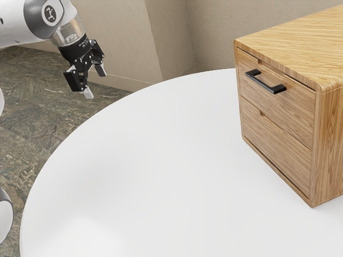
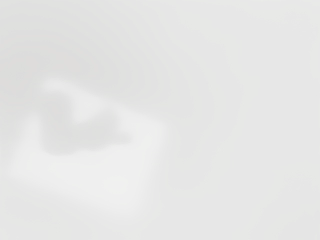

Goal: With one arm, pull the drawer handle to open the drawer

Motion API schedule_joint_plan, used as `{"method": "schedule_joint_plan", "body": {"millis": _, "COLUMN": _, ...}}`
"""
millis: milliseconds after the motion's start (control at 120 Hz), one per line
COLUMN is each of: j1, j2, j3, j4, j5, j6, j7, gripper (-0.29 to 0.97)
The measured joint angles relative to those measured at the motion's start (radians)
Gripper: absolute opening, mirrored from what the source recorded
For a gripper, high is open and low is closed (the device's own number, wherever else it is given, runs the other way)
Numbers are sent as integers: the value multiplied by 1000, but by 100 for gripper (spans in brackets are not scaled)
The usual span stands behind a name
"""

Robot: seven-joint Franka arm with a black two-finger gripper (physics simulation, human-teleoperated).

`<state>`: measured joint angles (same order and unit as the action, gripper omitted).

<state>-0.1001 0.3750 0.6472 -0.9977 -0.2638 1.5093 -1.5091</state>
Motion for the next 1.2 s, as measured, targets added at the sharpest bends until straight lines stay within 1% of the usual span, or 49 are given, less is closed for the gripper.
{"method": "schedule_joint_plan", "body": {"millis": 350, "j1": 1, "j2": 0, "j3": 0, "j4": 1, "j5": 0, "j6": 0, "j7": -6, "gripper": 68}}
{"method": "schedule_joint_plan", "body": {"millis": 567, "j1": 0, "j2": 0, "j3": 2, "j4": -1, "j5": -15, "j6": -3, "j7": -10, "gripper": 68}}
{"method": "schedule_joint_plan", "body": {"millis": 633, "j1": -8, "j2": -28, "j3": 6, "j4": 6, "j5": -16, "j6": -19, "j7": -12, "gripper": 68}}
{"method": "schedule_joint_plan", "body": {"millis": 667, "j1": -23, "j2": -67, "j3": 5, "j4": 14, "j5": -15, "j6": -37, "j7": -15, "gripper": 68}}
{"method": "schedule_joint_plan", "body": {"millis": 692, "j1": -55, "j2": -111, "j3": 4, "j4": 24, "j5": -14, "j6": -50, "j7": -18, "gripper": 68}}
{"method": "schedule_joint_plan", "body": {"millis": 750, "j1": -213, "j2": -195, "j3": 3, "j4": 39, "j5": -2, "j6": -74, "j7": -21, "gripper": 68}}
{"method": "schedule_joint_plan", "body": {"millis": 792, "j1": -345, "j2": -221, "j3": 2, "j4": 45, "j5": 22, "j6": -76, "j7": -17, "gripper": 68}}
{"method": "schedule_joint_plan", "body": {"millis": 833, "j1": -455, "j2": -229, "j3": 1, "j4": 40, "j5": 44, "j6": -60, "j7": -1, "gripper": 68}}
{"method": "schedule_joint_plan", "body": {"millis": 858, "j1": -508, "j2": -230, "j3": -1, "j4": 26, "j5": 62, "j6": -47, "j7": 15, "gripper": 68}}
{"method": "schedule_joint_plan", "body": {"millis": 892, "j1": -552, "j2": -230, "j3": -3, "j4": 4, "j5": 93, "j6": -30, "j7": 39, "gripper": 68}}
{"method": "schedule_joint_plan", "body": {"millis": 950, "j1": -583, "j2": -234, "j3": -23, "j4": -59, "j5": 178, "j6": -3, "j7": 79, "gripper": 68}}
{"method": "schedule_joint_plan", "body": {"millis": 983, "j1": -593, "j2": -267, "j3": -46, "j4": -135, "j5": 232, "j6": 24, "j7": 100, "gripper": 68}}
{"method": "schedule_joint_plan", "body": {"millis": 1050, "j1": -607, "j2": -415, "j3": -109, "j4": -354, "j5": 341, "j6": 113, "j7": 140, "gripper": 68}}
{"method": "schedule_joint_plan", "body": {"millis": 1108, "j1": -598, "j2": -546, "j3": -160, "j4": -510, "j5": 441, "j6": 190, "j7": 174, "gripper": 67}}
{"method": "schedule_joint_plan", "body": {"millis": 1158, "j1": -593, "j2": -645, "j3": -181, "j4": -610, "j5": 519, "j6": 268, "j7": 206, "gripper": 67}}
{"method": "schedule_joint_plan", "body": {"millis": 1200, "j1": -602, "j2": -687, "j3": -183, "j4": -648, "j5": 552, "j6": 340, "j7": 238, "gripper": 67}}
